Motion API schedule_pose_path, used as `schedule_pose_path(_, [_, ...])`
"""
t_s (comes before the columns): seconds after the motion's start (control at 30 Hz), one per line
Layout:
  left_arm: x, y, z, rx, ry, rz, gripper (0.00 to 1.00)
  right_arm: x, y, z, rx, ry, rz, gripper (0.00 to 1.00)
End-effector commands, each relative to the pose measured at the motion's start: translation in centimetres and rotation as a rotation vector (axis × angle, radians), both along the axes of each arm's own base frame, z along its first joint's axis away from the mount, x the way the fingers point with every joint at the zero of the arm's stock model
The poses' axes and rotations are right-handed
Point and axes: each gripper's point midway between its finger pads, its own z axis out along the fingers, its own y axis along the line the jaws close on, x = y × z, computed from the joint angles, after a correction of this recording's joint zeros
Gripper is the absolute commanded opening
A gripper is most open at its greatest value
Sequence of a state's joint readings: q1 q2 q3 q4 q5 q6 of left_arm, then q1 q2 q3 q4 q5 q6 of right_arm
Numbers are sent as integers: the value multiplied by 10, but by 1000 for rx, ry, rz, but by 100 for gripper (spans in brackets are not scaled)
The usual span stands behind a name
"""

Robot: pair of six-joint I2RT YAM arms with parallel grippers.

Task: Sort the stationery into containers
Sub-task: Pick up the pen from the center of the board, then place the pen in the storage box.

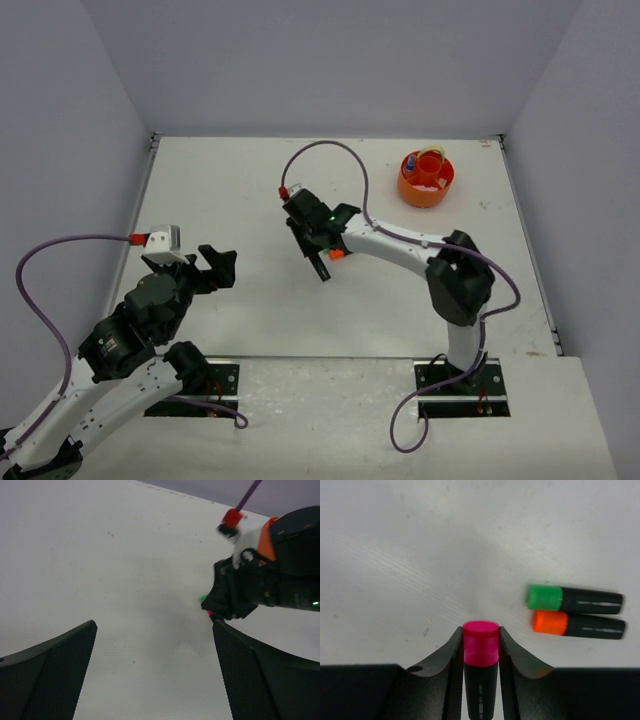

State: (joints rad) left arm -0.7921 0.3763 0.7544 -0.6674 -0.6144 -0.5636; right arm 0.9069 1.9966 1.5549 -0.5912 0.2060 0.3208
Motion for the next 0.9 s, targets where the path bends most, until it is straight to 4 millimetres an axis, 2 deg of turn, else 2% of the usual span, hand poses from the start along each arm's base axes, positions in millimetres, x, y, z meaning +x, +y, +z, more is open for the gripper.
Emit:
schedule_pose_path(0.0, [1, 1, 7, -9, -28, 1, 100, 74, -51, 164, 248, -439, -179, 0])
schedule_pose_path(0.03, [1, 1, 7, -12, -30, 1, 100, 83, -74, 169, 254, -483, -221, 0])
schedule_pose_path(0.07, [0, 1, 8, -16, -34, -1, 100, 104, -104, 212, 350, -611, -302, 0])
schedule_pose_path(0.1, [0, 1, 8, -16, -35, -2, 100, 110, -118, 232, 410, -695, -333, 0])
schedule_pose_path(0.13, [0, 2, 9, -19, -38, -3, 100, 116, -136, 225, 391, -705, -364, 0])
schedule_pose_path(0.17, [-1, 2, 9, -23, -42, -2, 100, 126, -153, 250, 452, -802, -400, 0])
schedule_pose_path(0.2, [-1, 3, 11, -27, -47, -3, 100, 140, -186, 270, 495, -922, -483, 0])
schedule_pose_path(0.27, [-2, 3, 11, -31, -50, -7, 100, 157, -230, 275, 527, -1009, -581, 0])
schedule_pose_path(0.3, [-2, 3, 12, -33, -53, -7, 100, 165, -246, 275, 541, -1033, -605, 0])
schedule_pose_path(0.37, [-3, 2, 12, -33, -55, -12, 100, 184, -271, 291, 580, -1140, -633, 0])
schedule_pose_path(0.5, [-2, -1, 13, -29, -58, -32, 100, 218, -300, 291, 532, -1233, -653, 0])
schedule_pose_path(0.63, [-1, -4, 11, -21, -51, -39, 100, 241, -316, 270, 531, -1243, -691, 0])
schedule_pose_path(0.7, [-1, -4, 11, -19, -50, -40, 100, 251, -320, 253, 502, -1228, -684, 0])
schedule_pose_path(0.77, [-1, -4, 11, -19, -51, -40, 100, 254, -324, 251, 495, -1242, -688, 0])
schedule_pose_path(0.8, [-1, -4, 11, -20, -51, -40, 100, 258, -328, 241, 483, -1239, -693, 0])
schedule_pose_path(0.87, [0, -5, 10, -15, -49, -42, 100, 262, -333, 235, 489, -1232, -694, 0])
